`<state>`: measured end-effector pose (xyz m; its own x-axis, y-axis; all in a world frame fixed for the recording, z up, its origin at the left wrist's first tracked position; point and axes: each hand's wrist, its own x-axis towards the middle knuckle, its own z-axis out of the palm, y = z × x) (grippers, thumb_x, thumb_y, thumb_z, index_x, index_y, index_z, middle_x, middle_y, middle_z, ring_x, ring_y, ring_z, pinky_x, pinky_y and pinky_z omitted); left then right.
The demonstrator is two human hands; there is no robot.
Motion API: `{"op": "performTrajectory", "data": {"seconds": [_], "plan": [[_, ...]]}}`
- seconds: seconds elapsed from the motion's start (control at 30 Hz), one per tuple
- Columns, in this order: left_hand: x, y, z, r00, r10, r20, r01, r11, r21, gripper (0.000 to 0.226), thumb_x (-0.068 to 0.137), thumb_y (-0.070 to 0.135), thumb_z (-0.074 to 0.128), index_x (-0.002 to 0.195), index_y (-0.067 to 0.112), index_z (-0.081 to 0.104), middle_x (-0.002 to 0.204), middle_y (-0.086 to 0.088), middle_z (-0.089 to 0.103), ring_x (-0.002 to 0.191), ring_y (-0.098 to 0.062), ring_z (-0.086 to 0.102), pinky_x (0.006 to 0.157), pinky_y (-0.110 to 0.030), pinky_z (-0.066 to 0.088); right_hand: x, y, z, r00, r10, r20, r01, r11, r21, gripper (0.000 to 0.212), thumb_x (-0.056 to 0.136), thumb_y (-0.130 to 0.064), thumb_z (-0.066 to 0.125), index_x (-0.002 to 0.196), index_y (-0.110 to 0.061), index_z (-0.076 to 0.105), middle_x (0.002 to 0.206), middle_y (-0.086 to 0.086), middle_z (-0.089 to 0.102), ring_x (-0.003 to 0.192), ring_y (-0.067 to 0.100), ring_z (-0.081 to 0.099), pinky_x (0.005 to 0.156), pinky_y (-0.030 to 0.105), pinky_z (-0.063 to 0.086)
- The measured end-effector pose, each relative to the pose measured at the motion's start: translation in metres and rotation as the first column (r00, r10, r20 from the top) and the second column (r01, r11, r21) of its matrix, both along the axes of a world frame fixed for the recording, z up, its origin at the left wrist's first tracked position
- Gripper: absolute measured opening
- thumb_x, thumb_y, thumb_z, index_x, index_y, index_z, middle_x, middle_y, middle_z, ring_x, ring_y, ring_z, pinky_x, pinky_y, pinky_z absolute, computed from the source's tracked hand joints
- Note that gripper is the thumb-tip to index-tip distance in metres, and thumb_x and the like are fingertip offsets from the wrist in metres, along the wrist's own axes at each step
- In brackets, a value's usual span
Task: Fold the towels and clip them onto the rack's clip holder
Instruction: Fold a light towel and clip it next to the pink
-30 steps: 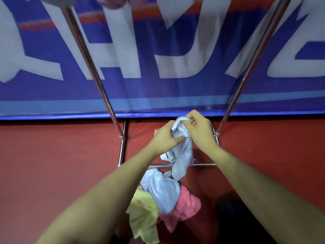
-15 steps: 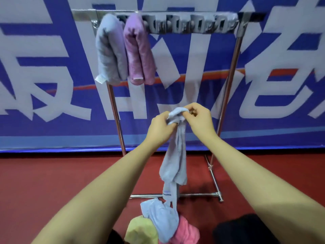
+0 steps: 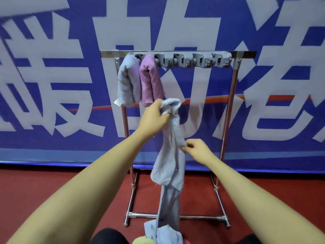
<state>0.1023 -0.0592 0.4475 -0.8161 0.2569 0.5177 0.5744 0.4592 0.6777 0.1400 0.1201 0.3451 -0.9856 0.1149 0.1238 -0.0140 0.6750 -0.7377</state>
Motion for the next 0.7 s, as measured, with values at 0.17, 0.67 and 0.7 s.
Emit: {"op": "performTrajectory", "data": {"seconds": [0.17, 0.67, 0.7], "plan": [[0.008, -0.016, 0.001, 0.988, 0.128, -0.089, -0.143, 0.971, -0.190, 0.042, 0.083, 0.015, 0.050, 0.123, 0.023, 0.038, 0.086, -0.006, 0.060, 0.078, -0.034, 0.059, 0.065, -0.037, 0.045, 0.005, 0.001, 0.043, 0.933, -0.139, -0.331, 0.079, 0.979, -0.187, 0.016, 0.085, -0.005, 0.060, 0.076, -0.017, 0.067, 0.066, -0.003, 0.063, 0.058, -0.001, 0.051, 0.055, 0.009, 0.039], [0.008, 0.037, -0.008, 0.978, -0.179, 0.105, 0.187, 0.980, -0.069, 0.014, 0.089, 0.021, 0.047, 0.098, 0.021, 0.058, 0.093, 0.005, 0.064, 0.092, -0.017, 0.059, 0.094, -0.043, 0.042, 0.015, -0.013, 0.130, 0.887, 0.054, -0.459, -0.169, 0.962, -0.213, 0.022, 0.090, 0.002, 0.051, 0.097, -0.007, 0.069, 0.091, 0.000, 0.068, 0.081, -0.008, 0.062, 0.072, 0.007, 0.047], [0.006, 0.037, -0.007, 0.979, -0.166, 0.116, 0.172, 0.984, -0.042, 0.013, 0.088, 0.019, 0.046, 0.089, 0.019, 0.058, 0.088, 0.003, 0.065, 0.088, -0.019, 0.060, 0.091, -0.045, 0.044, 0.016, -0.010, 0.129, 0.885, 0.054, -0.462, -0.171, 0.961, -0.216, 0.021, 0.090, 0.001, 0.053, 0.098, -0.009, 0.069, 0.091, -0.002, 0.068, 0.083, -0.007, 0.062, 0.074, 0.008, 0.048]]}}
